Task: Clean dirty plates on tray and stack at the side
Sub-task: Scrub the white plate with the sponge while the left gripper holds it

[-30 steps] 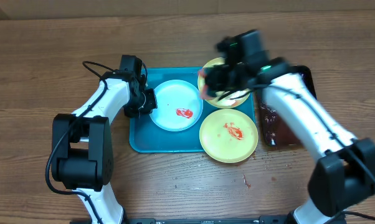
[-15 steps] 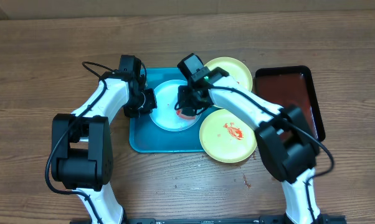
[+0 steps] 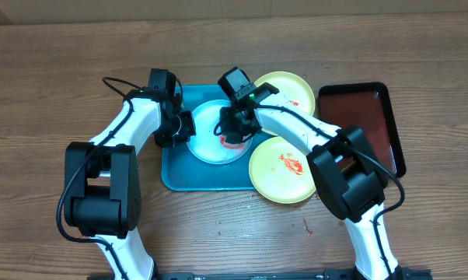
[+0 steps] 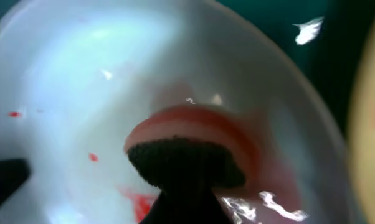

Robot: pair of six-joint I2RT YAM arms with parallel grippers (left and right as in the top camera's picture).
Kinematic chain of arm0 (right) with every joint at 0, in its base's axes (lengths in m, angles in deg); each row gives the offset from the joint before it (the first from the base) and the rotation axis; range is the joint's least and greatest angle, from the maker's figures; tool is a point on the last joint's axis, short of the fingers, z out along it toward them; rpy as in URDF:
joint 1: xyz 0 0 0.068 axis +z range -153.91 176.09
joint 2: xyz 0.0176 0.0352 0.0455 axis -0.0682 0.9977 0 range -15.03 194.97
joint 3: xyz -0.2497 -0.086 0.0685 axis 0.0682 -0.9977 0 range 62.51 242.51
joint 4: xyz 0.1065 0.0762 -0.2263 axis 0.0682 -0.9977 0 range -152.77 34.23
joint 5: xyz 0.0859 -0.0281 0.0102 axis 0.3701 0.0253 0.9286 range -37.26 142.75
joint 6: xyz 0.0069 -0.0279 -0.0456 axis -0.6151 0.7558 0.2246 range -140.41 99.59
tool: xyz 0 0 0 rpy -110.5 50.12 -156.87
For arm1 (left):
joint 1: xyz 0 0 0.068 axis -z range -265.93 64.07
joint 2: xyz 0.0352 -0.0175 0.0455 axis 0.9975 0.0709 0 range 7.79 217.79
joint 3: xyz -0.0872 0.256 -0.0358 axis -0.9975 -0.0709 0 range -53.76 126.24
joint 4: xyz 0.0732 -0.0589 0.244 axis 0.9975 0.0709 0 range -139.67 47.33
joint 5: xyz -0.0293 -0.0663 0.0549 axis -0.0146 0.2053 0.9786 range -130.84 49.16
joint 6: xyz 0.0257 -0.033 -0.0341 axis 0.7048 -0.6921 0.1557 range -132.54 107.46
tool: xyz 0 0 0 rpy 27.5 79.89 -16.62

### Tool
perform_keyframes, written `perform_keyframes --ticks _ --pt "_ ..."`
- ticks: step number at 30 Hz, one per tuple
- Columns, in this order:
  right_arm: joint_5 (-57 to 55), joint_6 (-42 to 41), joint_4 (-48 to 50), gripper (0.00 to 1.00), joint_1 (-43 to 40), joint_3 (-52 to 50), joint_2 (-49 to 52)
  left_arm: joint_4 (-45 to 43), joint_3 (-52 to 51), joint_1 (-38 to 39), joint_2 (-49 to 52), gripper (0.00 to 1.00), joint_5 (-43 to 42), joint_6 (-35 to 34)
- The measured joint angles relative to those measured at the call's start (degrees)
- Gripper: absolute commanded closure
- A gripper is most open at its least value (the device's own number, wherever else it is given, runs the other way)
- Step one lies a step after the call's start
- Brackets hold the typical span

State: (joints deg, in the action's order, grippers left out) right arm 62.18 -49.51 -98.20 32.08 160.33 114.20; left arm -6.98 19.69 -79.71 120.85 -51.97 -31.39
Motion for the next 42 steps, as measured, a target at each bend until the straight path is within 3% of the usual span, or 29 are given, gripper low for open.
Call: perform_keyframes --ticks 11,21,26,35,42 --pt "4.4 -0.9 6.8 0.96 3.7 1.0 2.3 0.0 0.0 -0.3 0.1 0.96 -0.7 0.0" --pt "-2.2 1.1 -13.4 0.96 3.7 9.0 3.7 0.0 0.0 -1.2 0.2 0.96 -2.2 0.0" --pt "-9.7 1.7 -16.2 0.96 4.1 9.5 3.7 0.0 0.0 -2.4 0.5 0.96 -4.2 0.6" --pt "-20.4 3.5 -9.7 0.96 4.4 9.5 4.4 -0.1 -0.1 -3.2 0.6 0.96 -5.2 1.1" --pt "-9.8 6.8 -0.1 0.96 4.3 9.4 5.1 -0.3 -0.2 -3.8 0.6 0.96 -5.5 1.1"
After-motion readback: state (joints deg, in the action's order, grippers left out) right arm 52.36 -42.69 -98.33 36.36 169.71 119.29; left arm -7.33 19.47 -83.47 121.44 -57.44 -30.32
